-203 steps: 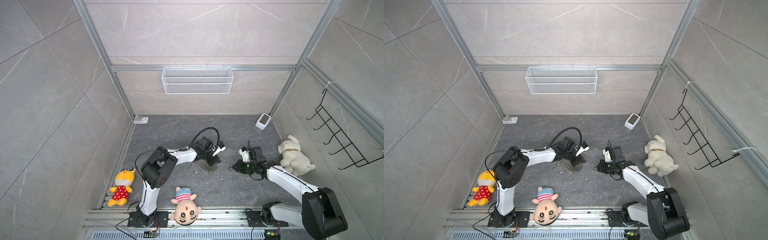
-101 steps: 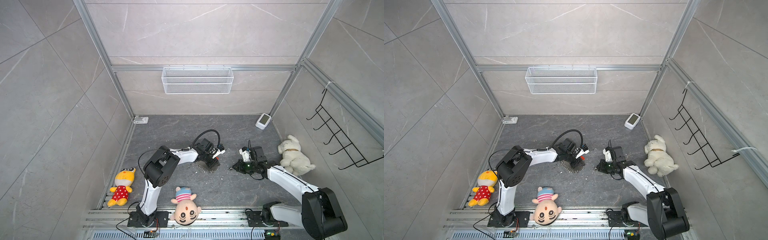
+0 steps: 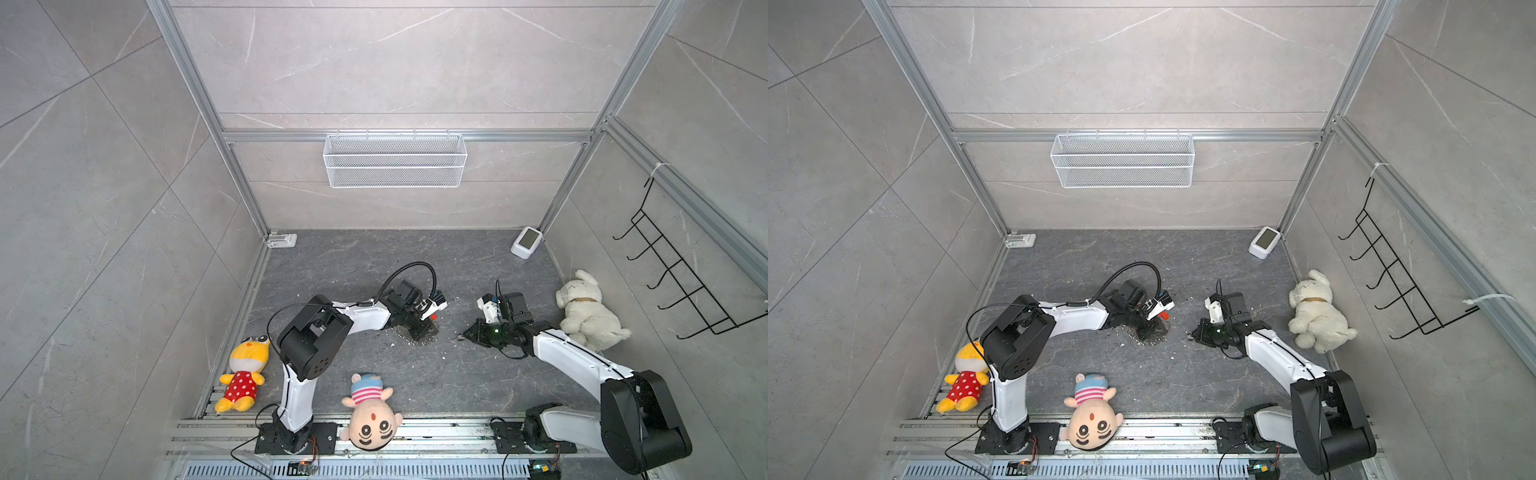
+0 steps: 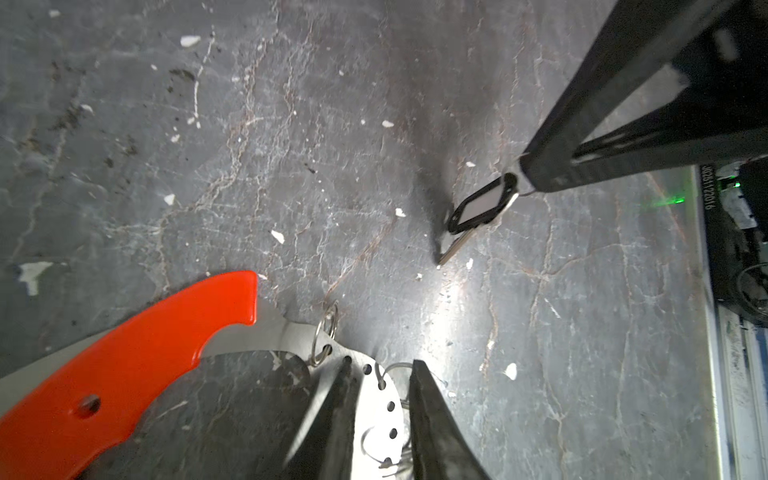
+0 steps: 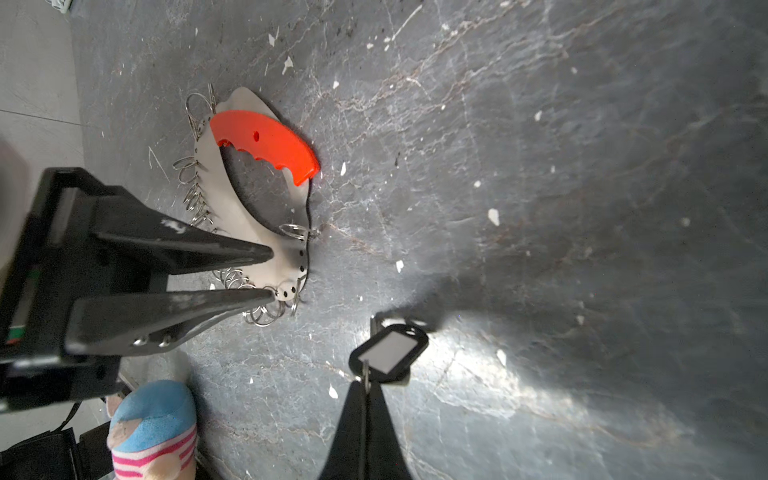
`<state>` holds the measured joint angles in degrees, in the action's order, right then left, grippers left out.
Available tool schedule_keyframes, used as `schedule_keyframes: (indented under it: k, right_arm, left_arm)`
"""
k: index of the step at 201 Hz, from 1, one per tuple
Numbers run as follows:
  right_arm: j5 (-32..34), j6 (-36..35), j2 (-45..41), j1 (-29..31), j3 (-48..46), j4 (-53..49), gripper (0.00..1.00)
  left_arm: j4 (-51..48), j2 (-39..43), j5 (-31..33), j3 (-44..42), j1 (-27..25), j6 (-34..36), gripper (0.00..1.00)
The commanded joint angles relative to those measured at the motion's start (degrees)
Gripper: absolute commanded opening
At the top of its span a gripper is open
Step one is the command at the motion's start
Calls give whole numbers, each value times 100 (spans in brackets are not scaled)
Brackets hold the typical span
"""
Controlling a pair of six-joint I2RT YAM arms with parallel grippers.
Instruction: Put the keys on the keyring
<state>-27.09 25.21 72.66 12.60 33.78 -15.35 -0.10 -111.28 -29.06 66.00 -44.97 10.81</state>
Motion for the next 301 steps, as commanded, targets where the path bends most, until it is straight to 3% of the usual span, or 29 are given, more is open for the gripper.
schedule_keyframes:
  k: [1, 51, 200, 252, 301]
  right_arm:
    - [-86, -96, 32, -41, -53, 75, 0]
    - [-155, -122, 22, -69, -99, 94, 0]
    - [-321, -96, 30, -125, -77, 156, 0]
    - [-362, -90, 15, -134, -125, 194, 0]
    - [-464, -51, 5, -143, -117, 220, 0]
  left_arm:
    - [352, 490, -198, -84, 59, 38, 26]
    - [205, 336, -605, -161, 286, 1380, 29]
    - [-831, -581, -823, 955, 420, 1450, 33]
    - [-759, -246, -56, 565, 176, 1260, 33]
    - [-759, -425, 182, 721, 162, 1262, 36]
